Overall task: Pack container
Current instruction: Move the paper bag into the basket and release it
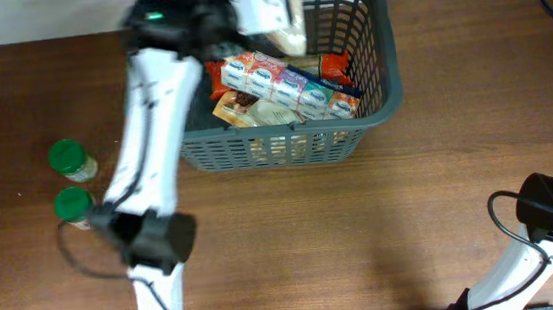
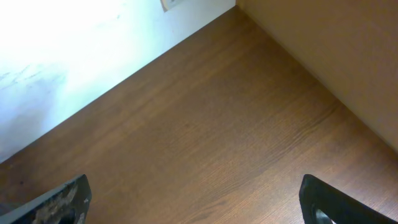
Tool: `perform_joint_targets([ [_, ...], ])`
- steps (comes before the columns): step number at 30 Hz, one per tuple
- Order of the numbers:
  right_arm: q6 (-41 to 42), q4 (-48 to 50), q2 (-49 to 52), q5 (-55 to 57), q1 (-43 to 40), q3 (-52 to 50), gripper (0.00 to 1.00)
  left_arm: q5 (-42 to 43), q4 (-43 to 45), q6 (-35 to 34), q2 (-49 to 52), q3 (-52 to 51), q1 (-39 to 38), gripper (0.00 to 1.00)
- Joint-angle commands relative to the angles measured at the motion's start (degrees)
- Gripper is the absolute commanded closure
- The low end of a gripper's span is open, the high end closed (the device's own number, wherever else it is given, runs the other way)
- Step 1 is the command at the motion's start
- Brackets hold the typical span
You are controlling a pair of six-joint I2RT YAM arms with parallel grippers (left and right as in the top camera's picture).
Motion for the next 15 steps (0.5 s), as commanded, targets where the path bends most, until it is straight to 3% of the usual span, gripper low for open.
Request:
perform_joint_targets([
  [1,0.7,0.02,-0.48,-0.09,-0.15,-0.31,0.01,-0.42,1.57,5.57,5.4,-0.28,-2.45,0.98],
  [3,0.7,0.02,-0.48,-0.09,-0.15,-0.31,0.01,-2.62,2.19,5.55,7.37,-0.28,-3.56,0.91],
  [5,0.7,0.02,-0.48,-0.09,-0.15,-0.31,0.01,-4.96,1.88,4.7,8.26,-0.28,-4.52,0.71],
  [6,0.7,0.02,-0.48,-0.11,-0.15,-0.31,0.01,-5.75,1.92,3.1,8.26,-0.26,-4.94,0.19],
  [7,0.7,0.02,-0.48,-0.11,-0.15,-0.31,0.01,-5.86,1.97,1.09,7.98,-0.09,-5.31,0.01],
  [9,0.7,0.02,-0.48,-0.09,-0.15,-0.31,0.01,-5.86,2.03,-4.92,6.88,1.03,-5.68,0.01],
  [14,0.7,0.02,-0.48,-0.09,-0.15,-0.31,0.01,-8.74,0.7,-34.51,1.2,8.76,-3.58,0.01],
  [15,0.7,0.02,-0.48,-0.09,-0.15,-0.31,0.01,-8.98,-0.96,-37.79,-0.28,10.67,-2.71,0.01],
])
